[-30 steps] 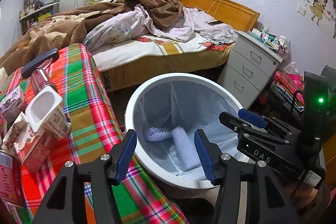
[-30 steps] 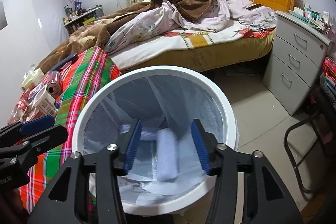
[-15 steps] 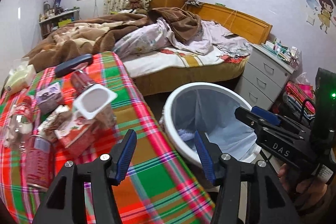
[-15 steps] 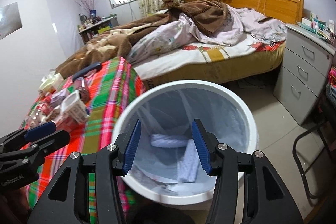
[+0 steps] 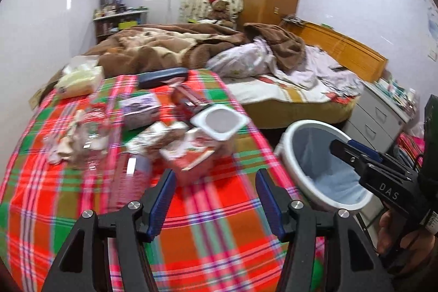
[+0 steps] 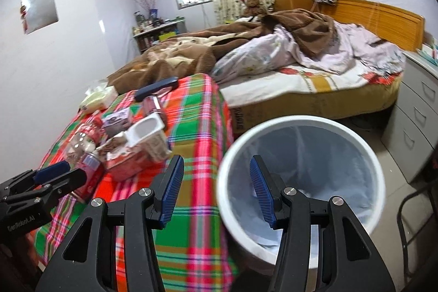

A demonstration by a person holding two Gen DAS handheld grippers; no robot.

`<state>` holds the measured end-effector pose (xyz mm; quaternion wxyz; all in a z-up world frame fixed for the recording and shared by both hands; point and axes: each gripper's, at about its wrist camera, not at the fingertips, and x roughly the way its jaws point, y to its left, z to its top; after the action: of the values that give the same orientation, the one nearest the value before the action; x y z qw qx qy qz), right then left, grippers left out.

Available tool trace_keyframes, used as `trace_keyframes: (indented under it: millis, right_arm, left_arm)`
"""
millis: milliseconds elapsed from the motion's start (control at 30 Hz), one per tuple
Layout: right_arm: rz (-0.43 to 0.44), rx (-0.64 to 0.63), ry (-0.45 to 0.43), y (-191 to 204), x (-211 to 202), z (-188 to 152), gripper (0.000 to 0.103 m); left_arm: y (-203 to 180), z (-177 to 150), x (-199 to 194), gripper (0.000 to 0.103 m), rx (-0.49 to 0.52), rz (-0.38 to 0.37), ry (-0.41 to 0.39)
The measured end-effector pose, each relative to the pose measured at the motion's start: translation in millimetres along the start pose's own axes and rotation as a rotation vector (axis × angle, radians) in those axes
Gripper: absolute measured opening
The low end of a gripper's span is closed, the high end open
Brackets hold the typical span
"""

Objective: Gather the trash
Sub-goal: 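Grasp the red can with the left gripper while the right grasps the yogurt cup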

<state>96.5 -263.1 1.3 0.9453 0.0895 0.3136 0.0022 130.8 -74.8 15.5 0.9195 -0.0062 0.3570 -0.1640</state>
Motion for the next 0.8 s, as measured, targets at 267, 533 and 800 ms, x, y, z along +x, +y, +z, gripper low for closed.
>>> trace_keyframes:
  millis: [267,533,800]
  right_arm:
    - [0.077,-0.061,0.019,31,18,4,0.056]
    - [0.124,-0.112,0.062,51,47,3,0.066]
    - [0.158,-0.156,0.144,61,81,4,0.068]
  left_arm:
    - [54,-7,-6,0.061,-0.078,0.091,0.004]
    - [84,-13,10,0.066,-0.127,0.088,0.053]
    - [96,-18,40,0.066,-0.144,0.083,0.115]
